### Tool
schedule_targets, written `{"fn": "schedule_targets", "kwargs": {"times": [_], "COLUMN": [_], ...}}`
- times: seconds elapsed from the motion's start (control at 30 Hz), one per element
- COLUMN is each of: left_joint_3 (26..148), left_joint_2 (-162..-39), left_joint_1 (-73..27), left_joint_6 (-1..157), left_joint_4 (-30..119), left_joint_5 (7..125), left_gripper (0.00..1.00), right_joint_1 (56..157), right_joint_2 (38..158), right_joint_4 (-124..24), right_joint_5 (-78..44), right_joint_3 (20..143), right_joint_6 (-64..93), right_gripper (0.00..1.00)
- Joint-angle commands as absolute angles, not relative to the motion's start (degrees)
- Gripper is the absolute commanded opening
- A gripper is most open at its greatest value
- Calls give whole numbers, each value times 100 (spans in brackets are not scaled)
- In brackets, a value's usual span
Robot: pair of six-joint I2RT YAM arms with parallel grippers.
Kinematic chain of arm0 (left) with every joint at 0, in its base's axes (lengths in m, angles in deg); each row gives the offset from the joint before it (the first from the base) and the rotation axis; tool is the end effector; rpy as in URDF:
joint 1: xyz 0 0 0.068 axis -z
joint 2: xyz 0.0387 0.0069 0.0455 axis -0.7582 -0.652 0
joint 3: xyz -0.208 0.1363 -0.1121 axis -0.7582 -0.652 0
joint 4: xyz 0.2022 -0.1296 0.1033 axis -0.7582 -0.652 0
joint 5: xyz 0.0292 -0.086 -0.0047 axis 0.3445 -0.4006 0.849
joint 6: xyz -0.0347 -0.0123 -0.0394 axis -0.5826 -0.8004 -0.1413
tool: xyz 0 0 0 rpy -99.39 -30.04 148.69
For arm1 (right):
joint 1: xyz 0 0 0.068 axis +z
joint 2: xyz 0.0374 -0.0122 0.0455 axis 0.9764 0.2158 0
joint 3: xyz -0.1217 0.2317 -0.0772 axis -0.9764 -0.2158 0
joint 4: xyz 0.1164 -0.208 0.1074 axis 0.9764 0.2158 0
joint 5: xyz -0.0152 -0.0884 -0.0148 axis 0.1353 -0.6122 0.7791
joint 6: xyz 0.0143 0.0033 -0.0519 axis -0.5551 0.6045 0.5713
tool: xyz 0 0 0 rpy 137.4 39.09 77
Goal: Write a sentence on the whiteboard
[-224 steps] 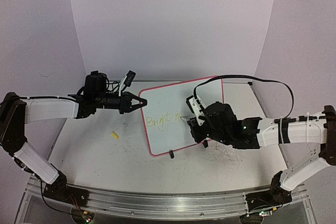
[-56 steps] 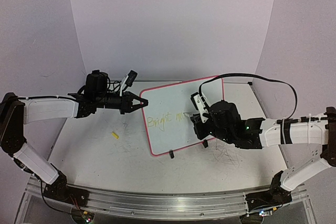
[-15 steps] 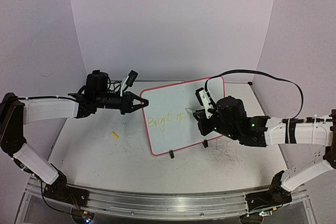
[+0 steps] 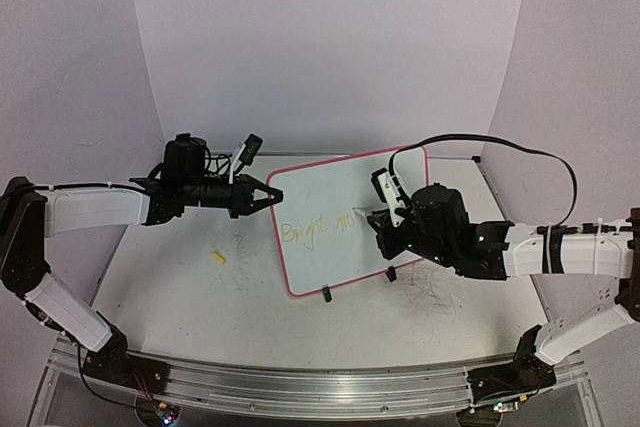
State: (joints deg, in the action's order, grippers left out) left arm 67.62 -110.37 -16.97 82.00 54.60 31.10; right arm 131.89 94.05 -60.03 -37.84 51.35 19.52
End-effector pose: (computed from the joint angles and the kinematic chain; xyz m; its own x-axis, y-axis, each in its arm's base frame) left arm 0.2665 -0.1979 0.2620 -0.4079 0.1470 -0.9011 0.8887 0.2901 -0.3550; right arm 0.1831 0.2408 0.2552 -0.2360 -0.2722 -0.9329 -0.6555 0.7533 -0.0540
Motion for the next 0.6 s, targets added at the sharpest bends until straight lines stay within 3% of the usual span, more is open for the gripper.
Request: {"fn": "schedule_targets", "kwargs": {"times": [0.0, 0.57], "left_joint_3": [6758, 6758], "left_joint_2": [-11123, -11126], "left_joint_1": [-1662, -1661], "left_joint_6": [8933, 8933], "left_joint_4": [5082, 5076], "left_joint_5": [3500, 3482], "left_gripper": [0, 0], "right_joint_1": [13194, 13196], "right_joint_2": [9343, 9347], "right_joint_4": [-6071, -6128], "right_joint_5": [-3710, -3896], "right_joint_3": [5043, 5068], "right_joint_6": [1984, 1999], "right_gripper": [0, 0]}}
